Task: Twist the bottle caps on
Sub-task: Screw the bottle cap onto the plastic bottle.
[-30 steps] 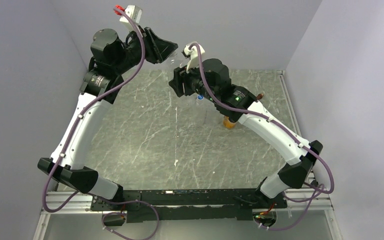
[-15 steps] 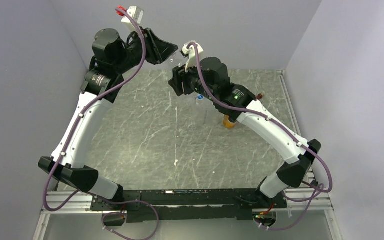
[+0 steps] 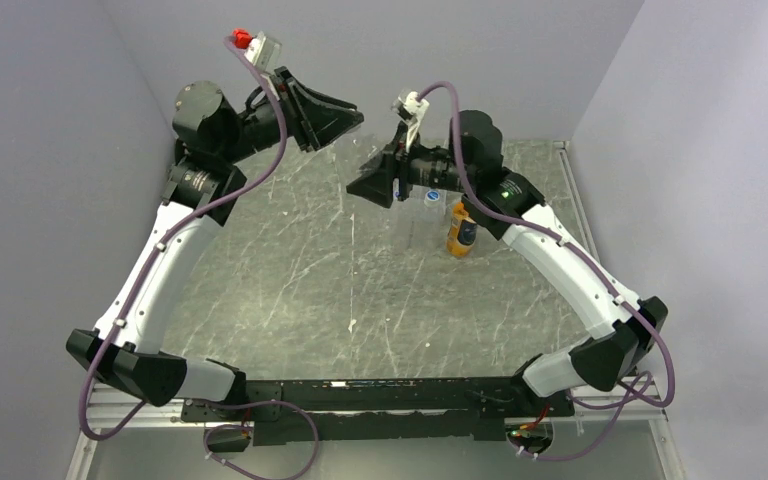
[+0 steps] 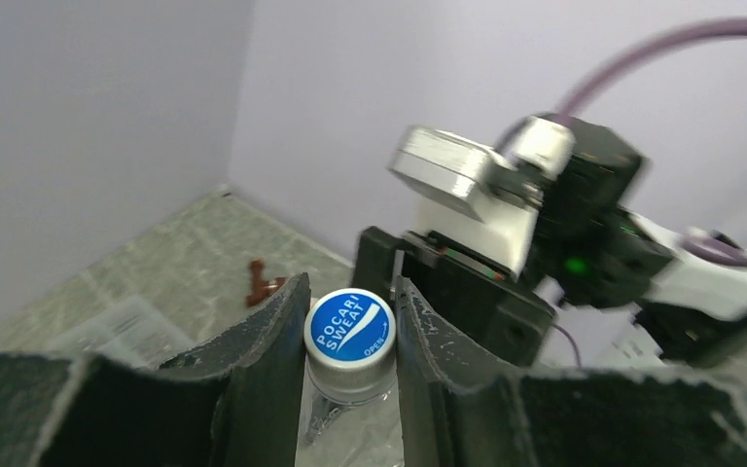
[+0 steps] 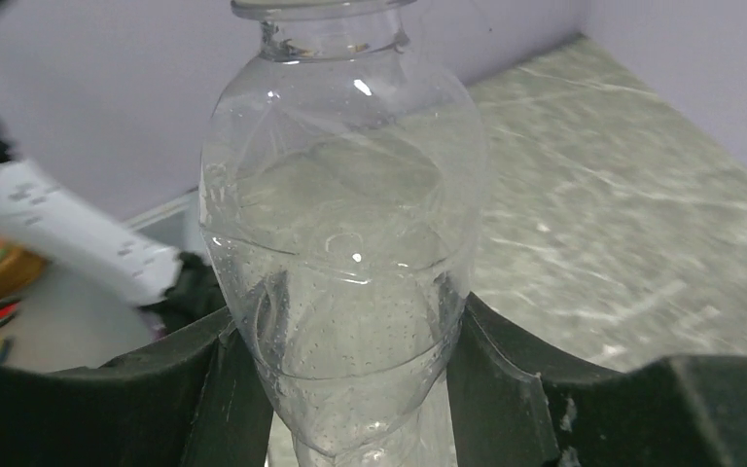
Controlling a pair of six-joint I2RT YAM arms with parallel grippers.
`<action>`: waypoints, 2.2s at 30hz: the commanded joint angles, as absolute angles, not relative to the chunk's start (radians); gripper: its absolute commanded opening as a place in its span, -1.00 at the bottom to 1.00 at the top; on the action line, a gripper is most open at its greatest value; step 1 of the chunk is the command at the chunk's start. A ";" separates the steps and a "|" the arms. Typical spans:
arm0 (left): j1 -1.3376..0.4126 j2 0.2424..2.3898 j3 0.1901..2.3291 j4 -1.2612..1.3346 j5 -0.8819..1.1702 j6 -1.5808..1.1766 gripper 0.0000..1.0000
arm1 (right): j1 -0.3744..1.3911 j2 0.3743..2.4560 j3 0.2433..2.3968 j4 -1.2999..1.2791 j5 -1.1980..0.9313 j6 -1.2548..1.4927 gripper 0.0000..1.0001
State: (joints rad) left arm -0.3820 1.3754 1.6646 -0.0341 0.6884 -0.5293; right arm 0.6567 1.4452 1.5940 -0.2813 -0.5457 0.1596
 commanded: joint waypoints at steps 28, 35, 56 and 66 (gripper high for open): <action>-0.360 1.209 1.717 -0.117 0.615 -0.412 0.88 | 0.691 1.374 1.631 -0.257 -0.510 0.148 -0.83; -0.363 1.324 1.853 -0.277 0.406 -0.404 0.68 | 0.807 1.445 1.709 -0.325 -0.066 0.120 -0.85; -0.391 1.424 1.895 -0.326 0.333 -0.465 0.16 | 0.862 1.570 1.841 -0.393 0.087 0.100 -0.87; -0.394 1.448 1.907 -0.347 0.335 -0.474 0.10 | 0.863 1.586 1.854 -0.405 0.089 0.093 -0.87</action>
